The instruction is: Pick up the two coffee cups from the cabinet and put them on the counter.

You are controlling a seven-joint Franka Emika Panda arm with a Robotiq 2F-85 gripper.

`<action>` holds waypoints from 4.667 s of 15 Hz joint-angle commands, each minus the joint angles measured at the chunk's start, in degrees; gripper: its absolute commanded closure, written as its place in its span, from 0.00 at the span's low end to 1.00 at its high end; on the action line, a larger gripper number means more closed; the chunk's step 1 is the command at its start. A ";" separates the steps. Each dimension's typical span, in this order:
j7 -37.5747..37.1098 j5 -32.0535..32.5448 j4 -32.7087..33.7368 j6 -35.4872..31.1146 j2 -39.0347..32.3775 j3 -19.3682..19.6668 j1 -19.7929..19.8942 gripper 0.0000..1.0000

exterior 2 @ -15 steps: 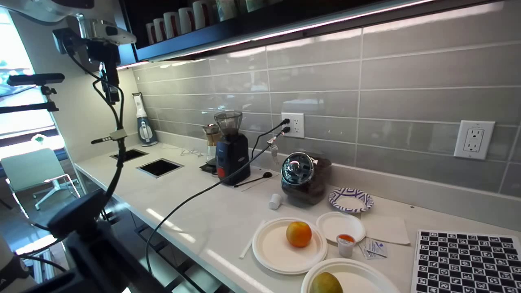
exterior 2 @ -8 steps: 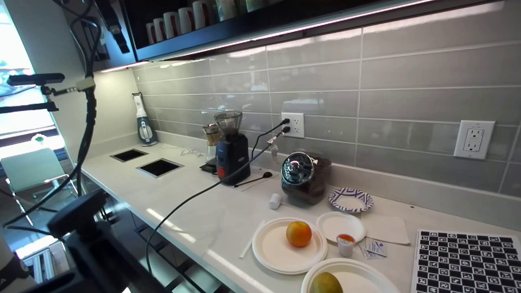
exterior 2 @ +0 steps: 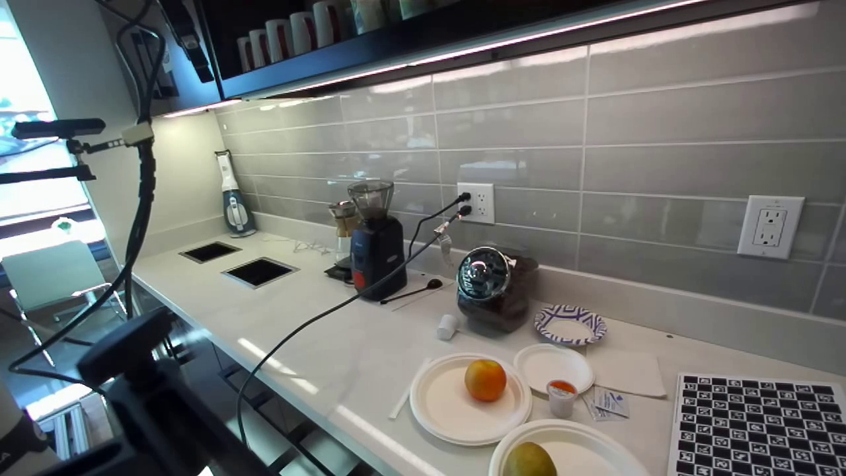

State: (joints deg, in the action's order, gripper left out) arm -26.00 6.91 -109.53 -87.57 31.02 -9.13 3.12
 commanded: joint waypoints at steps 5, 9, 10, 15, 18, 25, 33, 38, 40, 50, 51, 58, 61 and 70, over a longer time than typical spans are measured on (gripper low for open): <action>-0.08 0.09 0.27 0.19 -0.16 0.12 -0.20 0.00; -0.23 1.52 0.80 -0.47 -0.08 0.07 0.37 0.00; 0.23 2.77 1.93 -1.33 -0.14 0.38 0.83 0.00; 4.61 11.38 6.50 -8.48 -1.01 1.12 1.50 0.00; 9.79 11.03 9.98 -14.08 -2.71 4.27 0.96 0.00; 26.34 4.84 20.37 -17.49 -8.73 11.25 -1.11 0.00; 31.24 2.17 22.50 -17.52 -10.81 12.39 -1.02 0.00; 30.93 3.41 22.90 -19.22 -11.15 12.42 -0.58 0.00; 32.07 1.48 24.82 -19.51 -12.37 14.18 -0.41 0.00; 43.29 -13.26 35.03 -21.34 -19.90 22.20 -1.44 0.00; 44.57 -15.16 36.34 -20.84 -20.92 22.63 -1.40 0.00; 51.28 -22.13 45.13 -18.62 -28.65 23.55 0.74 0.00; 52.48 -22.45 48.84 -16.66 -31.80 23.06 2.23 0.00; 53.94 -24.82 56.86 -13.74 -38.76 23.20 3.28 0.00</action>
State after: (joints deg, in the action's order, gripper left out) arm 26.07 -14.57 -57.74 -102.71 -4.44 13.82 5.43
